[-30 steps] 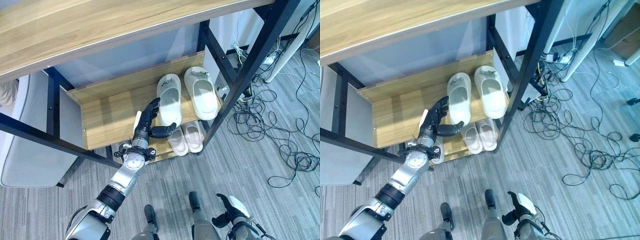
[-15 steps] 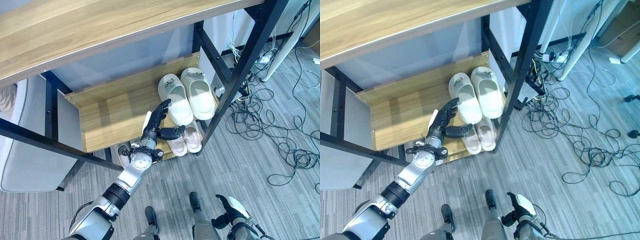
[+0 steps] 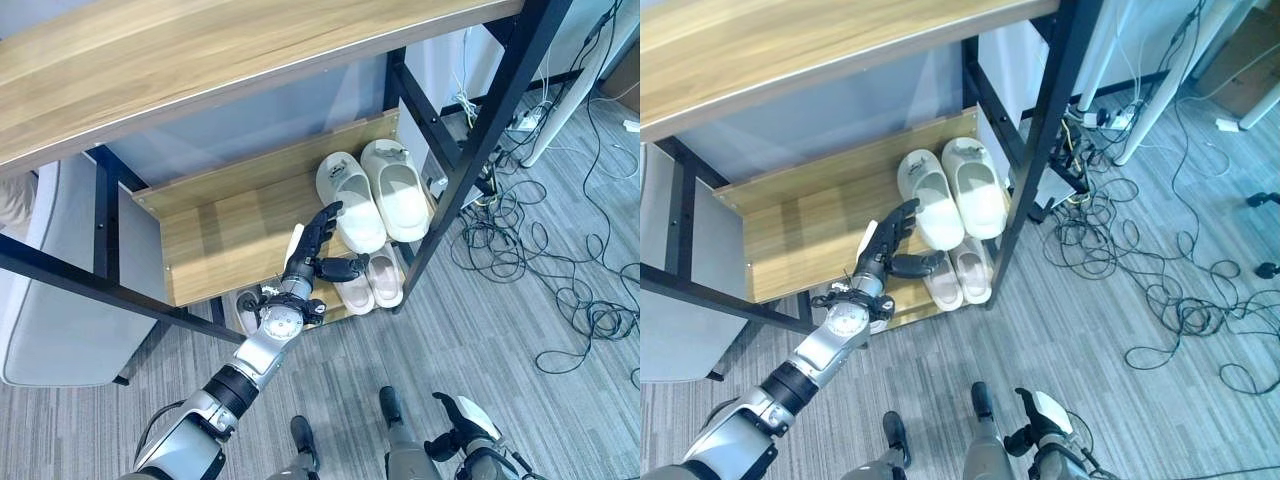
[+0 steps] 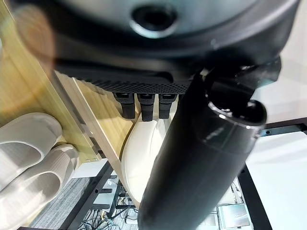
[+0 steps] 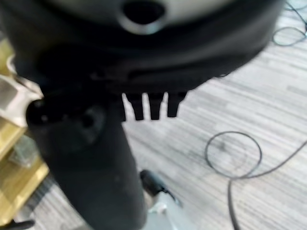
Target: Arrange the slippers neatly on the shoe rack.
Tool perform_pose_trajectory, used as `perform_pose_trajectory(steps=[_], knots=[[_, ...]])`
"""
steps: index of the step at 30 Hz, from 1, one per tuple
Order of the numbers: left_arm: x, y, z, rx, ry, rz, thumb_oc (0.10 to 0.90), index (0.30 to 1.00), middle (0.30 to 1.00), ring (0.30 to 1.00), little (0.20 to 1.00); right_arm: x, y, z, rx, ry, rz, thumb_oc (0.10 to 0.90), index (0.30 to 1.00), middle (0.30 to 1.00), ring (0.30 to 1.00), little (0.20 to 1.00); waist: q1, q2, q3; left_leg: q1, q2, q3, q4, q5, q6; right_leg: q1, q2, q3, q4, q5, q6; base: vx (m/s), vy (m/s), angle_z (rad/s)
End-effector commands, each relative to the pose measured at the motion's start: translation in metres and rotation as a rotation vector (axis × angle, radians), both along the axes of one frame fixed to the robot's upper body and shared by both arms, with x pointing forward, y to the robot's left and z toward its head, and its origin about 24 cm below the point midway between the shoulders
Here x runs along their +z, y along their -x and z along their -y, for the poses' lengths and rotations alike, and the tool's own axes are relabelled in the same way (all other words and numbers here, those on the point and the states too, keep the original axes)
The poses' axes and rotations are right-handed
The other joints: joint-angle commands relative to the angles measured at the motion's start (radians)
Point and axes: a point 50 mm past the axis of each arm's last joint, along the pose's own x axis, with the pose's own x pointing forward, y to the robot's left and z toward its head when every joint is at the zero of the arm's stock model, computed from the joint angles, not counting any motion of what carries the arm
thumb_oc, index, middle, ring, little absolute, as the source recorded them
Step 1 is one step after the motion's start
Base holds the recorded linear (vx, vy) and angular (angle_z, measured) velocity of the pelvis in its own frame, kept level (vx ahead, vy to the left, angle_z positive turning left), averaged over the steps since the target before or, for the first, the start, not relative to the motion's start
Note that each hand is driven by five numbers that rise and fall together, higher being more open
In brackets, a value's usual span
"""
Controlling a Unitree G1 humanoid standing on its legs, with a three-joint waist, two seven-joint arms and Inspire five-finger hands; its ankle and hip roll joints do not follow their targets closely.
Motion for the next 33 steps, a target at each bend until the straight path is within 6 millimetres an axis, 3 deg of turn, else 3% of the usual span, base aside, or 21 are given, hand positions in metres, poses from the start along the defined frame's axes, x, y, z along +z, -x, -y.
perform_pose_trajectory(steps=[1, 10, 16, 21, 22, 24, 28, 33], knots=[[0.055, -0.015, 0.023, -0.095, 0.032, 0.218, 0.8, 0.9, 0.9, 0.9, 0.9, -0.003, 0.014, 0.004, -0.012, 0.007, -0.007, 0.8, 0.9, 0.9, 0.9, 0.9, -0.004, -0.004, -0.046, -0.016, -0.028, -0.046, 0.003, -0.063, -0.012, 0.02, 0.029, -0.105, 0.006, -0.142, 0.005, 0.0, -0.034, 0.04], [0.058, -0.005, -0.004, -0.1, 0.015, 0.264, 0.8, 0.9, 0.9, 0.9, 0.9, -0.007, 0.014, -0.004, -0.023, -0.026, -0.026, 0.8, 0.9, 0.9, 0.9, 0.9, 0.028, -0.032, -0.067, 0.006, -0.025, -0.073, 0.003, -0.061, -0.017, 0.063, 0.03, -0.139, 0.006, -0.148, 0.006, 0.0, -0.024, 0.11], [0.049, 0.015, -0.031, -0.113, -0.005, 0.272, 0.8, 0.9, 0.9, 0.9, 0.9, -0.013, 0.02, -0.008, -0.057, -0.052, -0.062, 0.8, 0.9, 0.9, 0.9, 0.9, 0.067, -0.061, -0.089, 0.027, -0.029, -0.103, 0.003, -0.063, -0.018, 0.105, 0.025, -0.177, 0.006, -0.151, 0.007, 0.0, -0.004, 0.14], [0.022, 0.036, -0.052, -0.104, -0.02, 0.185, 0.8, 0.9, 0.9, 0.9, 0.9, -0.018, 0.025, -0.012, -0.078, -0.071, -0.093, 0.8, 0.9, 0.9, 0.9, 0.9, 0.094, -0.076, -0.098, 0.039, -0.035, -0.121, 0.003, -0.063, -0.017, 0.129, 0.022, -0.202, 0.006, -0.152, 0.007, -0.01, 0.014, 0.19], [0.003, 0.048, -0.062, -0.093, -0.014, 0.108, 0.8, 0.9, 0.9, 0.9, 0.9, -0.019, 0.028, -0.012, -0.089, -0.074, -0.106, 0.8, 0.9, 0.9, 0.9, 0.9, 0.112, -0.082, -0.102, 0.043, -0.037, -0.132, 0.003, -0.063, -0.017, 0.141, 0.02, -0.216, 0.006, -0.153, 0.006, -0.02, 0.024, 0.21], [-0.006, 0.056, -0.066, -0.094, -0.021, 0.072, 0.8, 0.9, 0.9, 0.9, 0.9, -0.021, 0.029, -0.012, -0.093, -0.075, -0.116, 0.8, 0.9, 0.9, 0.9, 0.9, 0.119, -0.086, -0.104, 0.046, -0.039, -0.139, 0.003, -0.063, -0.016, 0.149, 0.018, -0.223, 0.006, -0.154, 0.008, -0.01, 0.019, 0.21], [-0.054, 0.09, -0.093, -0.06, -0.089, -0.126, 0.8, 0.9, 0.9, 0.9, 0.9, -0.025, 0.037, -0.011, -0.124, -0.085, -0.153, 0.8, 0.9, 0.9, 0.9, 0.9, 0.152, -0.105, -0.114, 0.06, -0.047, -0.168, 0.003, -0.064, -0.015, 0.19, 0.011, -0.265, 0.006, -0.161, 0.008, 0.0, 0.044, 0.28], [-0.095, 0.117, -0.115, 0.012, -0.142, -0.321, 0.8, 0.9, 0.9, 0.9, 0.9, -0.029, 0.046, -0.008, -0.174, -0.095, -0.189, 0.8, 0.9, 0.9, 0.9, 0.9, 0.178, -0.127, -0.122, 0.073, -0.051, -0.199, 0.003, -0.065, -0.012, 0.224, 0.007, -0.305, 0.006, -0.169, 0.008, 0.01, 0.037, 0.26]])
